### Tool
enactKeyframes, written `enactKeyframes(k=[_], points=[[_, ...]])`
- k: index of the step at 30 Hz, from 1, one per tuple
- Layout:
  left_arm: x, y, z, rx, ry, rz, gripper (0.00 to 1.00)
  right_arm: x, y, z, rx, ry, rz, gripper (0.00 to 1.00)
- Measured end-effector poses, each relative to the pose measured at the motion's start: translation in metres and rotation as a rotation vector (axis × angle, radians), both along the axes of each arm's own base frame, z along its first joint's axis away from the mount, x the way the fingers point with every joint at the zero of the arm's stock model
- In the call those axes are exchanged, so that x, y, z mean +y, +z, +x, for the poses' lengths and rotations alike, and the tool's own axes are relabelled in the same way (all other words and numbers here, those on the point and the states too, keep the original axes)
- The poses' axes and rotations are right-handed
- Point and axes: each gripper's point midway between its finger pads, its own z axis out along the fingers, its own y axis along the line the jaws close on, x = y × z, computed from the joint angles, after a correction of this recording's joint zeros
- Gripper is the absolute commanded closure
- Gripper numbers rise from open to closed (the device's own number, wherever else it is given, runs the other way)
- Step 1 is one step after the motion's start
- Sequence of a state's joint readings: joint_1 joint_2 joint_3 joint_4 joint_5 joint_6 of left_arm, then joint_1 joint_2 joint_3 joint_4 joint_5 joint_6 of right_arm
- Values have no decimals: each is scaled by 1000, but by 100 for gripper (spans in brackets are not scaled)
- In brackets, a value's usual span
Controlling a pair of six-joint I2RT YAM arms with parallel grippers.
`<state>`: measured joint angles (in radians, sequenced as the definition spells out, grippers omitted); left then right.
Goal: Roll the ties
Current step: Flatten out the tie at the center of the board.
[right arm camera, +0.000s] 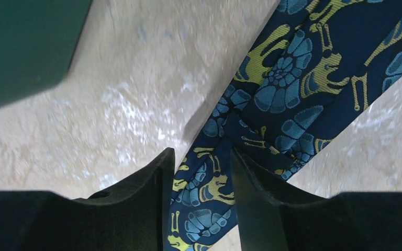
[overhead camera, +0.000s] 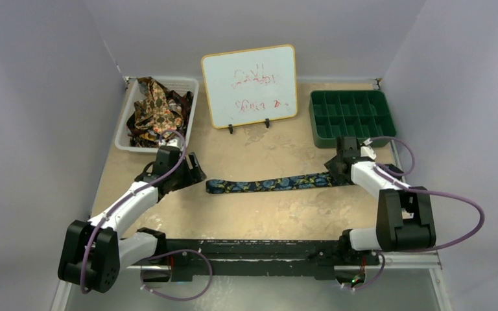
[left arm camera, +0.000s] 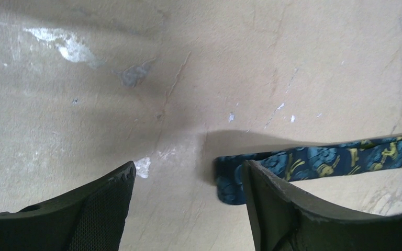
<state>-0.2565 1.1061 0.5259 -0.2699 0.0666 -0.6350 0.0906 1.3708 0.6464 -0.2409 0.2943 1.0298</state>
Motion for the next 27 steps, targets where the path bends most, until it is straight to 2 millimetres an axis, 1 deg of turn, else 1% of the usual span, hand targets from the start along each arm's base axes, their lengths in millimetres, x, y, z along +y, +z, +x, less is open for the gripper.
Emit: enactKeyframes(k=[4,8,10,12,13,15,16,17,19,20,21,22,23,25,26,27], points=[[2,-7,-5,20,5,2,28,-12,1,13,-18,-12,-16,53],[1,-6,-4,16,8,-8,28,-13,1,17,-19,9,-26,52],[0,-5,-3,12,6,-13,27,-13,3,16,-20,33,-31,48],[-1,-4,-2,7,1,-21,26,-9,8,16,-27,78,-28,35],[-3,-3,-2,5,-5,-27,27,-6,14,17,-46,112,-20,30],[-7,-1,-2,2,-20,-44,27,4,37,22,-127,190,0,24],[-8,-1,-2,2,-27,-52,26,11,55,27,-197,242,14,22],[-10,0,-2,1,-32,-58,27,16,67,29,-246,275,21,22],[-13,1,-3,0,-45,-73,27,34,101,35,-396,388,57,28],[-14,2,-2,-3,-50,-79,27,42,111,36,-444,434,77,32],[-16,2,-2,-2,-55,-85,28,55,123,39,-500,503,100,34],[-17,2,-3,1,-60,-90,29,73,130,40,-541,581,126,35],[-18,1,-3,3,-64,-94,31,88,132,40,-555,640,146,37],[-20,-1,-5,5,-74,-105,32,130,125,33,-548,786,193,46],[-21,-2,-7,10,-78,-110,32,157,119,26,-532,874,225,53],[-21,-4,-9,16,-81,-113,32,184,113,18,-511,959,258,55]])
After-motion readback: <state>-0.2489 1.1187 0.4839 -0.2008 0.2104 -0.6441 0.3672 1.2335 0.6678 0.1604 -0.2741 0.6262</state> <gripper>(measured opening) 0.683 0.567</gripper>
